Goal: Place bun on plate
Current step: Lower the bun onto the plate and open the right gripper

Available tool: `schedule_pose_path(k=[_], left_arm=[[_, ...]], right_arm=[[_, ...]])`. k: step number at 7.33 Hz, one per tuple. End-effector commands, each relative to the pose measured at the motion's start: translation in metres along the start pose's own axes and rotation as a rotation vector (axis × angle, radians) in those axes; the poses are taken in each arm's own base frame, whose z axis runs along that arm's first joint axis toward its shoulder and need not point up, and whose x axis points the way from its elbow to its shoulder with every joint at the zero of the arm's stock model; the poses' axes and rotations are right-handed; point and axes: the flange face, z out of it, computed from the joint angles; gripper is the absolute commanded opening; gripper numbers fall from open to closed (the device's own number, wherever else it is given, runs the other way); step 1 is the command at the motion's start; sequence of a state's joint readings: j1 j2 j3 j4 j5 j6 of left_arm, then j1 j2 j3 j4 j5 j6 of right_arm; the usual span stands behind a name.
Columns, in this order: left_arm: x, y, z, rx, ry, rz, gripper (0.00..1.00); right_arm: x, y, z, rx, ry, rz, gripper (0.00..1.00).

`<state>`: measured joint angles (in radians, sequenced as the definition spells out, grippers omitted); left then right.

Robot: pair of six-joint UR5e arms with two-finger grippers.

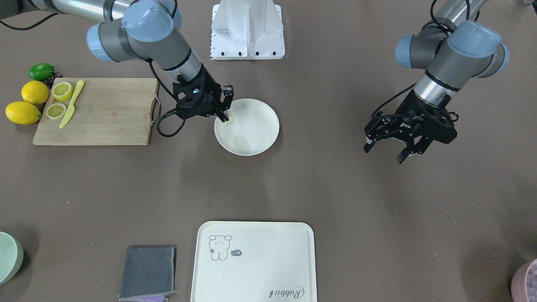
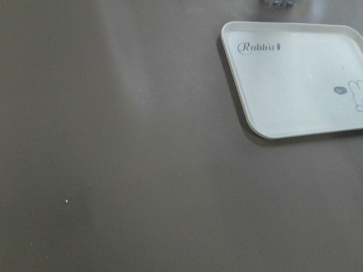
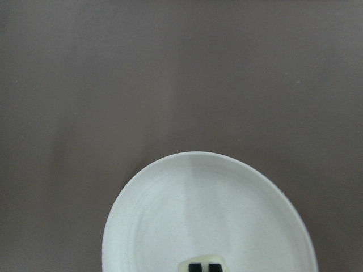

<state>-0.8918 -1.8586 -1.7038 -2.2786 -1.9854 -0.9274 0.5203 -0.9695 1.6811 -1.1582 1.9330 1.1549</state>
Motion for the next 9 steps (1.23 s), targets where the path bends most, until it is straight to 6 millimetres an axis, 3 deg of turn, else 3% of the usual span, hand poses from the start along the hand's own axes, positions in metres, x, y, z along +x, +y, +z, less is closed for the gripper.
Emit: schedule_pose_path(k=[1,2,3,4,6,8,9], left_arm=[[-0.001,0.000,0.005,-0.005,-0.005,-0.003,0.98],[-0.001,0.000,0.006,-0.005,-0.005,-0.004,0.98],[-0.004,0.000,0.007,-0.007,-0.010,-0.004,0.98],[-0.006,0.001,0.007,-0.009,-0.012,-0.006,0.98],[-0.002,-0.001,0.005,-0.004,-0.005,-0.005,0.98],[-0.007,-0.007,-0.001,0.008,-0.009,-0.010,0.98],[-0.028,-0.003,0.003,-0.007,-0.044,-0.021,0.98]], right_arm=[[-0.019,0.015,0.036,0.015,0.002,-0.025,0.00],[-0.017,0.017,0.040,0.010,0.007,-0.034,0.00],[-0.017,0.017,0.040,0.009,0.008,-0.038,0.28],[-0.018,0.018,0.040,0.007,0.006,-0.041,0.99],[-0.019,0.017,0.036,0.023,-0.021,-0.051,1.00],[-0.012,-0.008,0.012,0.065,-0.030,-0.036,1.00],[-0.002,-0.023,0.000,0.090,-0.019,-0.019,1.00]])
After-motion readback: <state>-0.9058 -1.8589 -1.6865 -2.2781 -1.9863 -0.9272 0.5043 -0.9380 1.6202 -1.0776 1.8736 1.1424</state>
